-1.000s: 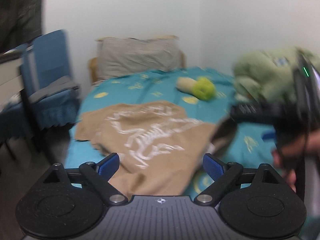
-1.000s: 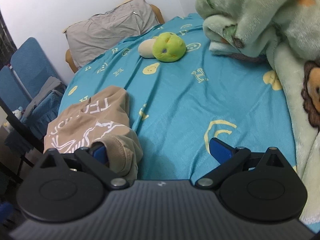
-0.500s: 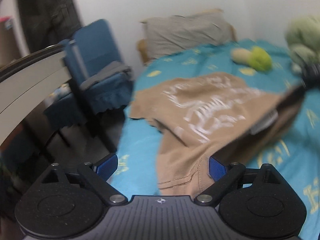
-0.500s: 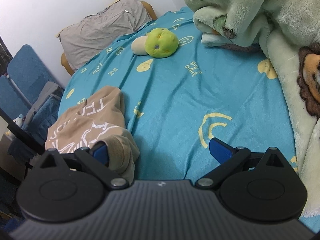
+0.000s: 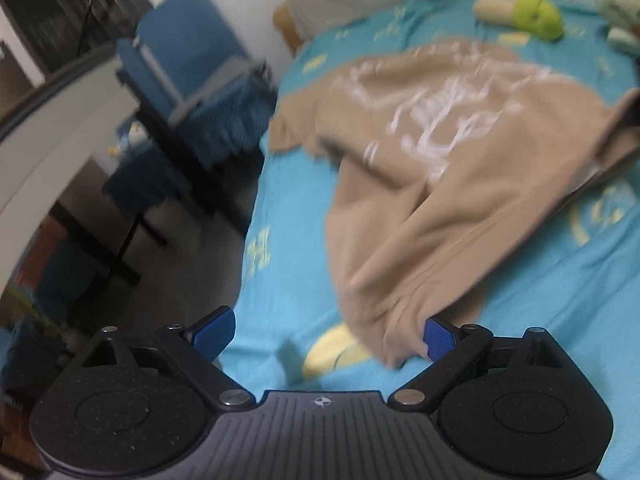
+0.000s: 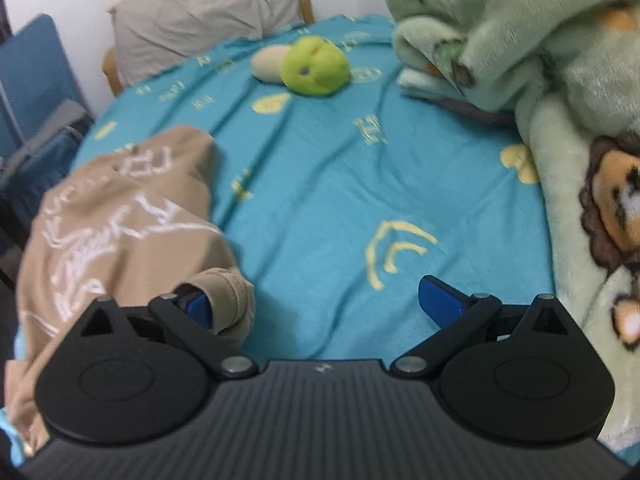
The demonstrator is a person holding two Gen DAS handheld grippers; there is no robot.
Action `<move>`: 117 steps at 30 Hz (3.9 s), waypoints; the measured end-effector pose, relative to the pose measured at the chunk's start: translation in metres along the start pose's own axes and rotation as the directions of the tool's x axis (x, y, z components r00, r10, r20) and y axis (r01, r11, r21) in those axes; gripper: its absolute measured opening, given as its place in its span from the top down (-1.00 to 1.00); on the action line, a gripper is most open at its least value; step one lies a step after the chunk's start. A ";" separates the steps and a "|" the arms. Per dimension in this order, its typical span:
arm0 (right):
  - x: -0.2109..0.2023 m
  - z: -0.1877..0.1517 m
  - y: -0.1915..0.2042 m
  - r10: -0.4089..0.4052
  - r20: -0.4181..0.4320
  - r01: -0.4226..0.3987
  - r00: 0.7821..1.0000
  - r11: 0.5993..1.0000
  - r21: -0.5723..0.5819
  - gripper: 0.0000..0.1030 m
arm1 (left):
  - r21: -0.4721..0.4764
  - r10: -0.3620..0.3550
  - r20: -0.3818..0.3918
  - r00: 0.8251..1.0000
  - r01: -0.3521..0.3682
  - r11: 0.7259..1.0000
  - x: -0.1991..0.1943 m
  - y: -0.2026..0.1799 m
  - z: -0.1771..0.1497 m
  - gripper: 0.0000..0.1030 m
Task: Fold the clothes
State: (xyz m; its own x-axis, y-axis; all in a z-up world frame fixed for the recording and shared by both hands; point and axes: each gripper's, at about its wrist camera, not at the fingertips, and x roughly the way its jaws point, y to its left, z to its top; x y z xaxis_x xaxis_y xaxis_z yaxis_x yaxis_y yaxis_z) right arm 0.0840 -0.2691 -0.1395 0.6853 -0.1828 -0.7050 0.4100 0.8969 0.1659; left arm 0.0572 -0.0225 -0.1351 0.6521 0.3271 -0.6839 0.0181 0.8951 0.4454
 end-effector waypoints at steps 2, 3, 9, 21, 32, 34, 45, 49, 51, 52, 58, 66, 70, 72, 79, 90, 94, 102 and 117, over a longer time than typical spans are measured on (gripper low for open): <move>0.000 0.001 -0.005 -0.008 0.019 0.008 1.000 1.000 0.029 -0.99 | -0.079 0.024 0.032 0.999 -0.022 0.997 -0.005 0.013 0.004 -0.87; -0.003 0.002 -0.006 -0.008 0.042 0.006 0.999 0.999 0.043 -0.99 | -0.139 0.037 0.075 0.996 -0.027 0.990 -0.013 0.022 0.006 -0.89; -0.046 0.017 0.000 0.029 0.270 -0.047 0.962 0.997 0.060 -0.99 | -0.430 0.173 0.332 0.927 -0.015 0.903 -0.070 0.066 0.018 -0.98; -0.195 0.125 0.042 0.094 0.646 -0.162 0.757 0.986 0.046 -0.99 | -0.663 0.376 0.582 0.721 0.153 0.732 -0.210 0.147 0.093 -0.97; -0.387 0.192 0.019 0.162 0.816 -0.277 0.555 0.961 -0.002 -0.99 | -0.601 0.420 0.742 0.522 0.241 0.762 -0.406 0.230 0.131 -0.98; -0.419 0.196 0.010 0.172 0.830 -0.297 0.530 0.955 -0.009 -0.99 | -0.579 0.425 0.766 0.481 0.231 0.782 -0.443 0.239 0.132 -1.00; -0.450 0.225 0.001 0.189 0.813 -0.261 0.551 0.964 -0.047 -1.00 | -0.493 0.252 0.771 0.584 0.297 0.818 -0.466 0.251 0.169 -1.00; -0.388 0.237 0.022 0.155 0.768 -0.181 0.621 0.982 -0.052 -1.00 | -0.480 0.219 0.735 0.642 0.264 0.837 -0.389 0.222 0.201 -1.00; -0.343 0.244 0.033 0.143 0.740 -0.159 0.657 0.986 -0.050 -1.00 | -0.485 0.202 0.711 0.673 0.262 0.834 -0.338 0.212 0.221 -1.00; -0.319 0.247 0.037 0.143 0.726 -0.155 0.673 0.987 -0.050 -1.00 | -0.488 0.193 0.699 0.689 0.262 0.833 -0.311 0.208 0.231 -1.00; -0.163 0.266 0.065 0.115 0.665 -0.095 0.738 0.993 -0.066 -1.00 | -0.514 0.170 0.614 0.771 0.228 0.827 -0.140 0.157 0.290 -1.00; 0.076 0.269 0.103 0.038 0.513 0.027 0.858 0.993 -0.119 -0.99 | -0.480 0.079 0.518 0.852 0.213 0.851 0.111 0.065 0.334 -1.00; 0.168 0.262 0.117 0.016 0.447 0.075 0.895 0.980 -0.186 -0.99 | -0.464 0.025 0.390 0.920 0.173 0.869 0.216 0.032 0.346 -1.00; 0.202 0.253 0.121 0.020 0.415 0.081 0.909 0.971 -0.226 -0.99 | -0.448 -0.014 0.336 0.942 0.173 0.877 0.258 0.021 0.343 -1.00; 0.284 0.241 0.130 0.005 0.195 0.049 0.981 0.960 -0.275 -1.00 | -0.375 -0.151 0.174 0.973 0.207 0.904 0.342 -0.006 0.335 -0.98; 0.257 0.245 0.169 0.149 -0.024 -0.137 0.989 0.818 -0.559 -1.00 | 0.028 -0.244 0.068 0.967 0.243 0.970 0.312 -0.027 0.359 -0.99; 0.209 0.244 0.152 0.252 0.011 -0.221 0.968 0.869 -0.442 -1.00 | -0.108 -0.320 0.178 0.931 0.341 0.934 0.269 -0.004 0.346 -0.99; 0.082 0.187 0.099 0.329 0.125 -0.274 0.936 0.904 -0.329 -1.00 | -0.329 -0.336 0.367 0.867 0.459 0.826 0.143 0.071 0.249 -0.99; -0.105 0.080 -0.004 0.370 0.278 -0.317 0.886 0.923 -0.218 -1.00 | -0.587 -0.372 0.378 0.848 0.530 0.612 0.010 0.160 0.066 -0.97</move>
State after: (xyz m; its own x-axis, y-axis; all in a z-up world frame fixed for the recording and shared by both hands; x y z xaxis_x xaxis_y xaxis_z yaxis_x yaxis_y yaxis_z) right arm 0.0582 -0.2857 -0.0109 0.9265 0.0578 -0.3718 0.0299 0.9737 0.2258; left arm 0.1166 0.1037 -0.0330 0.8327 -0.1702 -0.5270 -0.0882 0.8987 -0.4296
